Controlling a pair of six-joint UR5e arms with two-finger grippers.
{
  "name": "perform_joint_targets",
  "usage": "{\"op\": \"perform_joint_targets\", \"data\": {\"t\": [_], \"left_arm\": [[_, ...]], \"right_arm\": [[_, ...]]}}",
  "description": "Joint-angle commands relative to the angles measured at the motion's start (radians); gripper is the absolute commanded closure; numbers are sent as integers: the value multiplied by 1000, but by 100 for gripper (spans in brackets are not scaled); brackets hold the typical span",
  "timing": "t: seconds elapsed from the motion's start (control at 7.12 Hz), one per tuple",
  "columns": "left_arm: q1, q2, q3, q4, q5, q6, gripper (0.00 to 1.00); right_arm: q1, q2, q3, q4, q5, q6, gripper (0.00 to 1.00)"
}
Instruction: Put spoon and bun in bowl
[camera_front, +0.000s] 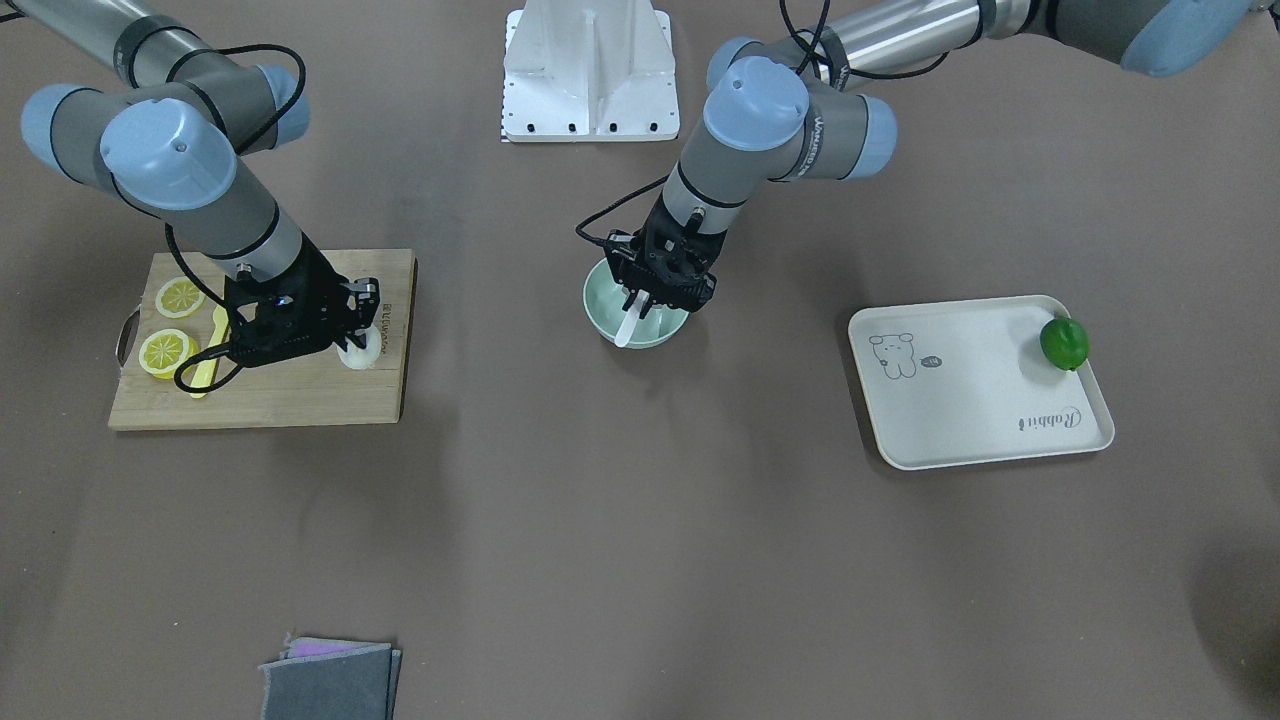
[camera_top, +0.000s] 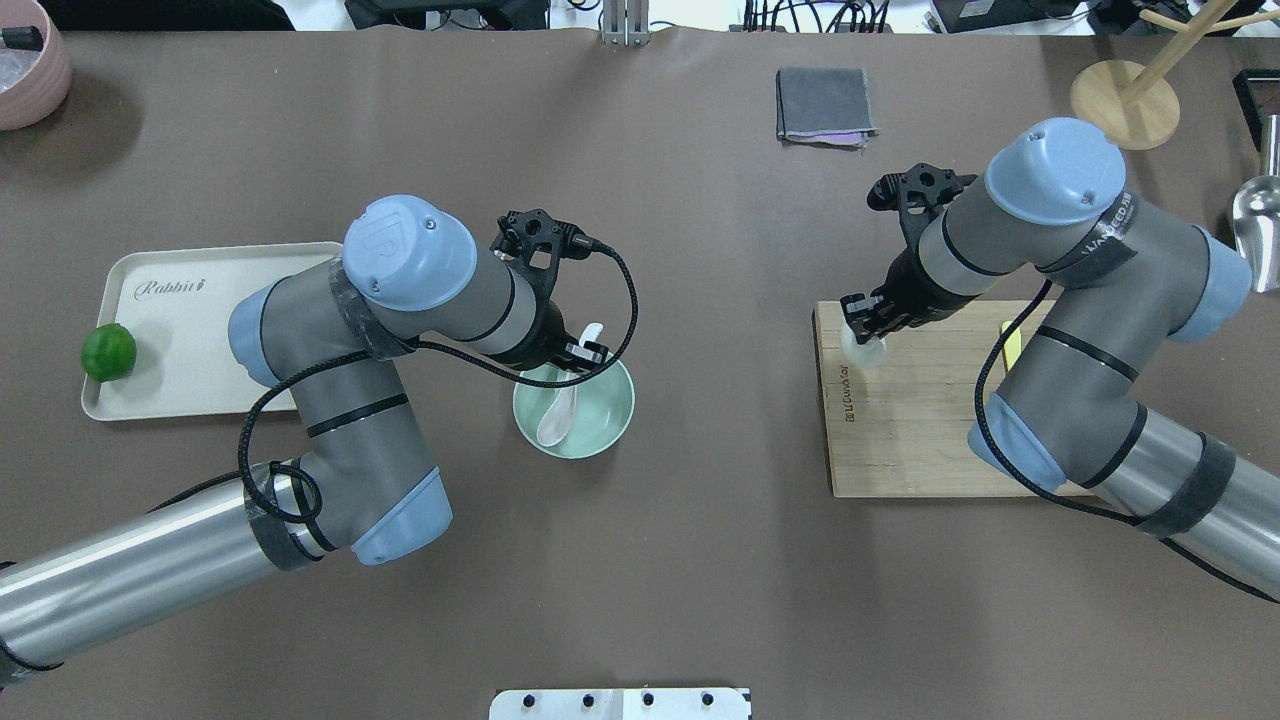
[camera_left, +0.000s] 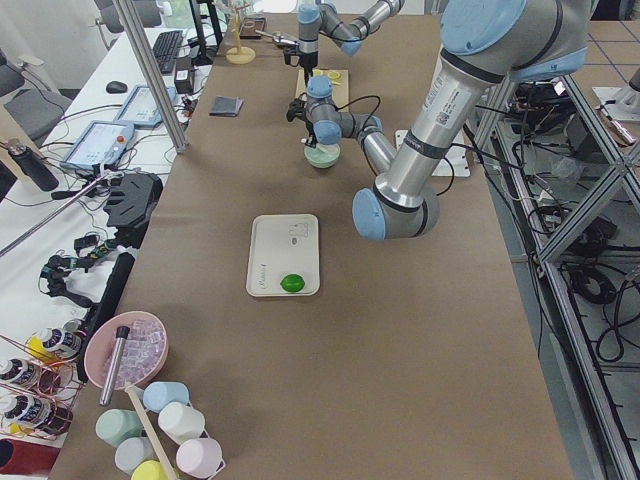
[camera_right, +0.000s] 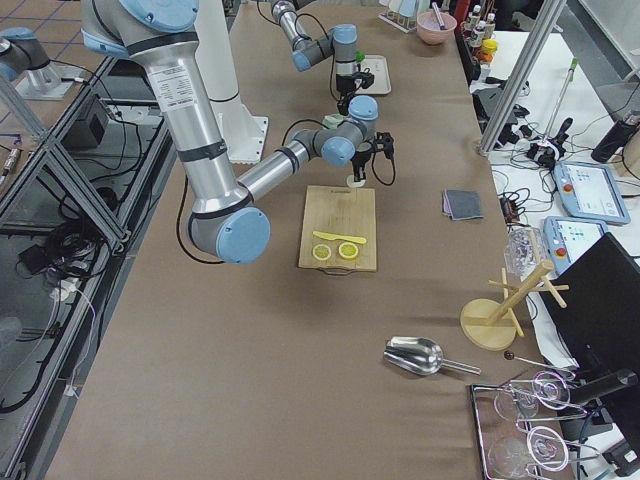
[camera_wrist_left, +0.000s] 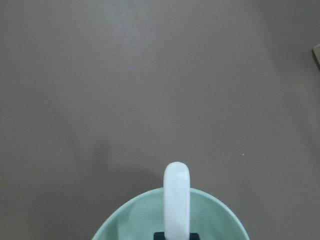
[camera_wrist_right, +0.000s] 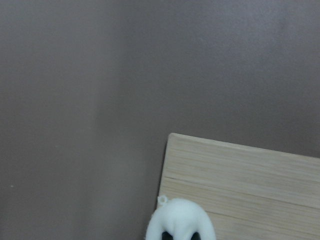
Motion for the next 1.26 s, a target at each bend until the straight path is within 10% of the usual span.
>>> {"op": "perform_joint_targets", "data": {"t": [0.0, 0.14, 0.7, 1.12], "left_arm": [[3, -16, 12, -1, 14, 1, 30], [-15, -17, 13, 0, 38, 13, 2], [-337, 159, -23, 7, -266, 350, 2], [-400, 255, -29, -1, -316, 472, 2]], "right_arm": [[-27, 71, -6, -1, -3, 89, 100], [-50, 98, -6, 0, -10, 132, 100], [-197, 246, -15, 2, -133, 356, 100], [-291, 382, -129, 13, -282, 458, 93]]}}
